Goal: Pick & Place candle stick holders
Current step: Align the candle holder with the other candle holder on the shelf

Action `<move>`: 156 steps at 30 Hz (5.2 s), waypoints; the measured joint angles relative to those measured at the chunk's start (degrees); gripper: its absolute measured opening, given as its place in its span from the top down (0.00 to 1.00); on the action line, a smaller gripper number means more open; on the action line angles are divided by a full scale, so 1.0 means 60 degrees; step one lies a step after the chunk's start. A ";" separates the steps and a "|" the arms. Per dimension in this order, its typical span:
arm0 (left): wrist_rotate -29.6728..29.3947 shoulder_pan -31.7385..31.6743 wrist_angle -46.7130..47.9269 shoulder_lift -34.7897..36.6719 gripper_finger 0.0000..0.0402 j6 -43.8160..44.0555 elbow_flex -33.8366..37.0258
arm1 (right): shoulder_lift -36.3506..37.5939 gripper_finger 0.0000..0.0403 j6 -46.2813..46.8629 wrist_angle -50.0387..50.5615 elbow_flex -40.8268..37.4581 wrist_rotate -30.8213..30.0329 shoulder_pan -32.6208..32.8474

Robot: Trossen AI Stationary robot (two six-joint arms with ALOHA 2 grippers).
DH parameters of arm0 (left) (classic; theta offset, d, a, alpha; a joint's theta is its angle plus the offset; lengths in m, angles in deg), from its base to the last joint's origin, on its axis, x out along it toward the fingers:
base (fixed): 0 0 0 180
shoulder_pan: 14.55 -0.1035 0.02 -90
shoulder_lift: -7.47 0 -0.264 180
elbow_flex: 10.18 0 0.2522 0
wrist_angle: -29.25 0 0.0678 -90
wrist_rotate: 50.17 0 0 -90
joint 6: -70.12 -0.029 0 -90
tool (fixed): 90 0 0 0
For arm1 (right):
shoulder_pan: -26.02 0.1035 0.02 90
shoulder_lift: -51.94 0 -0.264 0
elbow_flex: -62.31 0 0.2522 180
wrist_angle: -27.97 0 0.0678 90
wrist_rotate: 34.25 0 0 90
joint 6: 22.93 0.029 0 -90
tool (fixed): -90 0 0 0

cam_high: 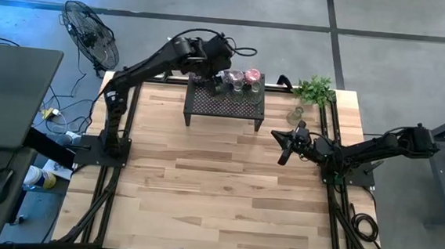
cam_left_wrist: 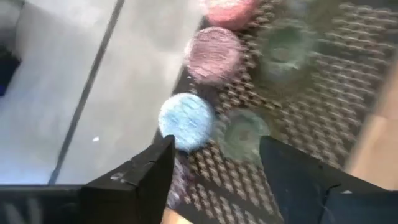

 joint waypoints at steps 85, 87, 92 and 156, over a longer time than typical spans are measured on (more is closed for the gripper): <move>0.2632 0.2906 -1.5189 0.9502 0.95 0.1593 1.7260 | -0.0193 0.56 0.0695 1.0626 0.3773 0.1312 -0.7504; 0.2633 0.2906 -1.5187 0.9502 0.95 0.1593 1.7256 | -0.0191 0.57 0.0670 1.0624 0.3770 0.1315 -0.7504; 0.2630 0.2906 -1.5181 0.9502 0.95 0.1593 1.7258 | -0.0192 0.53 0.0645 1.0635 0.3770 0.1493 -0.7501; 0.2253 0.2903 -1.7188 0.9510 0.95 0.1619 1.8849 | -0.1734 0.56 0.1491 1.0095 0.6754 0.0254 0.1986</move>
